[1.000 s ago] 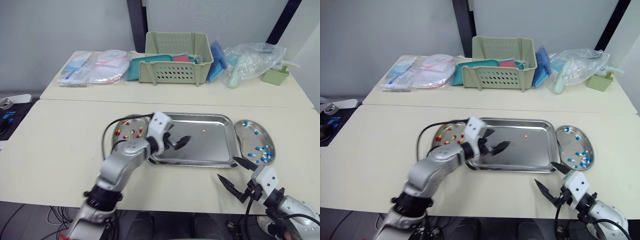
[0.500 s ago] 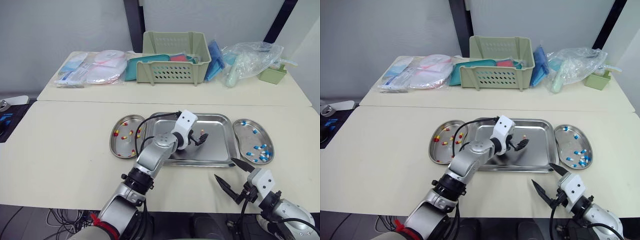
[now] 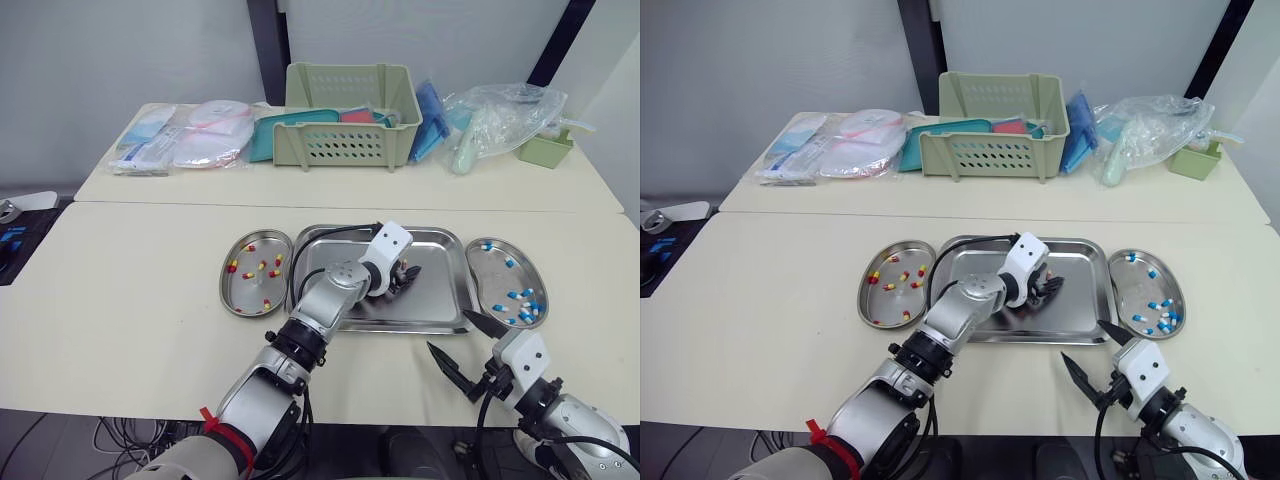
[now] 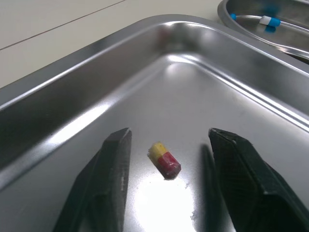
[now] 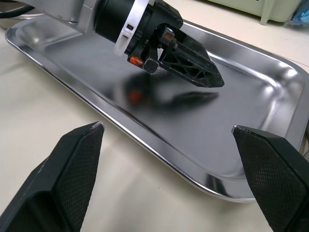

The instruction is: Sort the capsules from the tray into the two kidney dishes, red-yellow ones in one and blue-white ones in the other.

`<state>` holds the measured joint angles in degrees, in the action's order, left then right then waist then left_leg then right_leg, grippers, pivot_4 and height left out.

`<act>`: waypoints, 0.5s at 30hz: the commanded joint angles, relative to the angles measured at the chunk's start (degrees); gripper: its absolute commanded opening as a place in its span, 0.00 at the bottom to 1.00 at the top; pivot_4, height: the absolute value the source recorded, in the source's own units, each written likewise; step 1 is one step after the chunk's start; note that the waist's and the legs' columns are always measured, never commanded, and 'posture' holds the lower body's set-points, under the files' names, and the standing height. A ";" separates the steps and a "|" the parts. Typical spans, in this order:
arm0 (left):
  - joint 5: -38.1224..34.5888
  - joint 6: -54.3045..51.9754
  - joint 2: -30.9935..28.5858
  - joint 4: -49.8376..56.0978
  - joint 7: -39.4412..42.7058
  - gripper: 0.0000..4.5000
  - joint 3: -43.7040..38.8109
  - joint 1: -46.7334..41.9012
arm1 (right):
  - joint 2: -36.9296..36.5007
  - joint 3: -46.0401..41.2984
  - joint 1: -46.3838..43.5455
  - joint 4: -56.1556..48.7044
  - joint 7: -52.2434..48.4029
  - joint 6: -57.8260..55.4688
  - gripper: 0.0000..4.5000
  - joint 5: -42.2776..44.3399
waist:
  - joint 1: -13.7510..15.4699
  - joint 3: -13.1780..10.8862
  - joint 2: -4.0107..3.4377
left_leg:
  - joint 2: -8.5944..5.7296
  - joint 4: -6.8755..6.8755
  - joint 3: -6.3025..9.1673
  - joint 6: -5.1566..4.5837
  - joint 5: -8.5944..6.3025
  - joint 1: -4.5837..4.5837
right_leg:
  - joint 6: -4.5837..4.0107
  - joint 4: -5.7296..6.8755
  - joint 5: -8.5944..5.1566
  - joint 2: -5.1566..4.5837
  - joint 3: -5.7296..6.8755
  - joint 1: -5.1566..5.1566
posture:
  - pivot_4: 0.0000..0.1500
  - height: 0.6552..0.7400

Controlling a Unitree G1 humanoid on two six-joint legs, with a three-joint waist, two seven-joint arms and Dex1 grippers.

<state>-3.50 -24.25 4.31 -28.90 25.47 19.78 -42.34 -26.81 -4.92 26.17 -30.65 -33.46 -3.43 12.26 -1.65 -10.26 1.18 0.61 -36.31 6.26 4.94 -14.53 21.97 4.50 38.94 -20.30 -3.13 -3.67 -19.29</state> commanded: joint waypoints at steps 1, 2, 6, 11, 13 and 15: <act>1.05 0.17 0.47 -0.44 1.16 0.27 0.54 1.01 | 0.31 -0.06 0.26 -2.50 0.93 0.00 1.00 -0.10 | -0.01 0.00 0.00 | 0.00 0.00 0.00 0.00 0.00 0.00 | 0.00 0.00 0.00 0.00 0.00 0.00 | 1.00 1.00; 1.17 0.17 0.49 -0.42 1.28 0.19 0.40 1.07 | 0.34 -0.04 0.22 -2.57 1.05 -0.10 1.00 -0.13 | -0.01 0.00 0.00 | 0.00 0.00 0.00 0.00 0.00 0.00 | 0.00 0.00 0.00 0.00 0.00 0.00 | 1.00 1.00; 1.24 0.23 -0.16 1.70 2.99 0.01 0.45 1.61 | 0.40 0.29 -0.92 -2.20 1.46 -0.47 1.00 -0.39 | -0.02 0.00 -0.01 | 0.00 0.00 0.00 0.00 0.00 0.00 | 0.00 0.00 0.00 0.00 -0.01 0.00 | 1.00 1.00; 0.56 -0.59 -2.73 9.26 5.62 0.01 -0.34 2.95 | -0.10 0.26 -1.88 -1.81 1.02 0.76 1.00 -0.75 | -0.13 0.00 -0.01 | 0.01 0.00 0.00 0.02 0.01 -0.01 | 0.00 0.02 0.00 0.01 -0.01 -0.02 | 1.00 1.00; -0.60 -2.66 -5.36 16.29 7.77 0.01 -1.11 3.61 | -0.74 0.27 -2.25 -1.82 -0.11 1.68 1.00 -0.62 | -0.15 0.00 -0.01 | 0.01 0.00 0.01 0.02 0.01 0.01 | 0.00 0.02 0.00 0.00 -0.01 -0.02 | 1.00 1.00; -2.08 -5.71 -8.27 22.99 9.83 0.01 -1.97 4.29 | -1.63 0.29 -2.41 -1.97 -1.35 2.30 1.00 -0.51 | -0.11 -0.01 -0.01 | 0.01 0.00 0.00 0.04 0.02 0.02 | 0.00 0.02 0.00 0.00 -0.01 -0.02 | 1.00 1.00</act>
<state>-3.93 -28.22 -2.95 -13.35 33.43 19.24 -37.71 -27.63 -4.34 23.93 -31.13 -33.71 -2.86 11.46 -1.76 -10.26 1.17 0.62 -36.31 6.26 4.98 -14.51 21.99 4.50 38.96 -20.30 -3.12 -3.69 -19.32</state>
